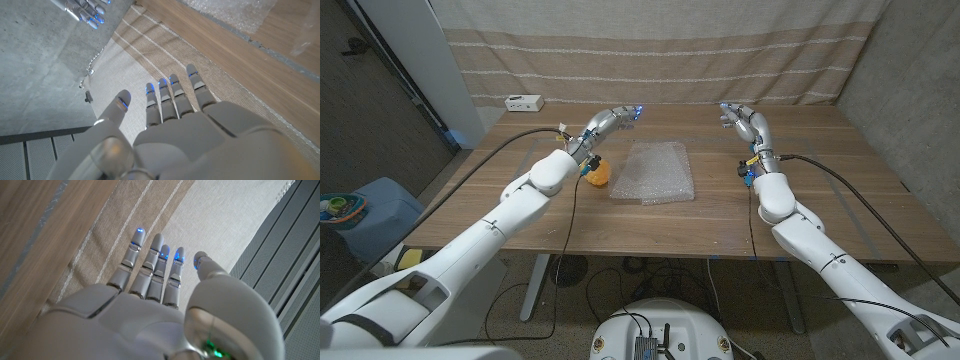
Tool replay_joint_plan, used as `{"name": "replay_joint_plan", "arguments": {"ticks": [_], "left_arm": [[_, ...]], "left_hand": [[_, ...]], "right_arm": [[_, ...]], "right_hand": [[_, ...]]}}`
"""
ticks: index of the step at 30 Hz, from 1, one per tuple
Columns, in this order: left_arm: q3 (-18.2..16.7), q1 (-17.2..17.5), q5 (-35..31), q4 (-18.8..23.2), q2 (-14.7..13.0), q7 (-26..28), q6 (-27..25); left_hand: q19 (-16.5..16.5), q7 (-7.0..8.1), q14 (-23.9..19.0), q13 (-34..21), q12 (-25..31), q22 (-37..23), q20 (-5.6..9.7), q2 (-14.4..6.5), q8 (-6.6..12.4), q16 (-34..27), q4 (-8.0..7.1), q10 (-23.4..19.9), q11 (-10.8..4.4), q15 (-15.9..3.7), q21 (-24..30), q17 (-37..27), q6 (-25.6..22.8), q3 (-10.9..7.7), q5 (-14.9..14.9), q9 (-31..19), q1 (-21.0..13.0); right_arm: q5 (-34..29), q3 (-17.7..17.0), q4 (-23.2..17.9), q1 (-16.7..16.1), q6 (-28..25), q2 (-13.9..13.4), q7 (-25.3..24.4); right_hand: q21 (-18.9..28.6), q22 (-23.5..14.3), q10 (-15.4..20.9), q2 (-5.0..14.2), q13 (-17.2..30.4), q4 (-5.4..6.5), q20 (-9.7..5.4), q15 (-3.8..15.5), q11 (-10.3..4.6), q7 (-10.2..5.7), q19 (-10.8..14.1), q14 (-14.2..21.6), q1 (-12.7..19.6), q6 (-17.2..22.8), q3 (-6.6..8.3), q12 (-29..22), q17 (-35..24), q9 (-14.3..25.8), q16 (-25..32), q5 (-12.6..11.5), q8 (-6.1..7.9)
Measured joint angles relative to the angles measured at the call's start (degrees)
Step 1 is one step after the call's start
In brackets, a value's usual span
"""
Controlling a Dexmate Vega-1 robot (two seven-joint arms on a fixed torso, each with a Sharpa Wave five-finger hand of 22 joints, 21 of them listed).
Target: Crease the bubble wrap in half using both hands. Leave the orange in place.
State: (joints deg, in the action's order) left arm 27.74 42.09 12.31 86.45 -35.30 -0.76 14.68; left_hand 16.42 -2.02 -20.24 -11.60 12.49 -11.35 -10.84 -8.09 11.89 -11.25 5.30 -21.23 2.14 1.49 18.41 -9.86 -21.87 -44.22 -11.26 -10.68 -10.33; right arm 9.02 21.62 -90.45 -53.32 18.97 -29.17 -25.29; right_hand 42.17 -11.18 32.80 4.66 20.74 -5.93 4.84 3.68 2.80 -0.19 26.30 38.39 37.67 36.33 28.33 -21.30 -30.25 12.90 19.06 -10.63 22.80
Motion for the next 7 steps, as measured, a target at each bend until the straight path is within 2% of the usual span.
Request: {"name": "replay_joint_plan", "arguments": {"ticks": [3, 4, 7], "left_arm": [[-0.68, 0.30, 0.00, -0.93, 0.23, 0.00, 0.00], [-0.91, 0.43, 5.06, -1.25, 0.28, -1.70, 2.15], [-1.57, 0.97, 6.66, -1.98, 0.41, -1.79, 2.20]], "left_hand": [[0.60, -0.51, -0.67, 0.00, 0.28, 0.00, 0.00, -0.22, 0.00, -0.22, -0.16, -0.87, 0.32, 0.27, 0.25, -0.13, -0.95, -0.50, -0.40, 0.00, -0.22], [0.60, -0.61, -0.86, 0.00, 0.28, 0.00, 0.00, -0.22, 0.00, -0.22, -0.29, -0.96, 0.41, 0.23, 0.25, -0.16, -1.26, -0.62, -0.41, 0.00, -0.22], [0.73, -0.93, -1.05, 0.00, 0.36, 0.00, 0.13, -0.22, 0.00, -0.22, -0.54, -1.52, 0.35, 0.43, 0.25, -0.16, -1.73, -0.87, -0.41, 0.00, -0.22]], "right_arm": [[0.46, 0.00, 0.00, 0.00, 0.11, 0.00, -0.70], [0.44, -1.64, 0.05, -1.21, -0.13, 0.38, -1.28], [-0.56, -2.03, -1.30, -2.04, -1.73, 0.19, -2.88]], "right_hand": [[0.00, 0.27, 0.28, -0.53, -0.17, -0.22, 0.20, 0.00, 0.28, 0.51, -0.20, 0.00, -0.50, 0.10, -0.22, 0.00, 0.00, -0.13, 0.00, 0.00, 0.00], [0.00, 0.27, 0.29, -0.67, -0.26, -0.24, 0.19, 0.00, 0.29, 0.53, -0.20, 0.00, -0.64, 0.08, -0.24, 0.00, 0.14, -0.13, 0.00, 0.00, 0.00], [0.00, 0.27, 0.58, -1.33, -0.50, -0.24, 0.19, -0.01, 0.59, 0.83, -0.20, 0.01, -0.69, -0.22, -0.24, 0.51, 0.27, -0.40, -0.22, 0.00, -0.44]]}}
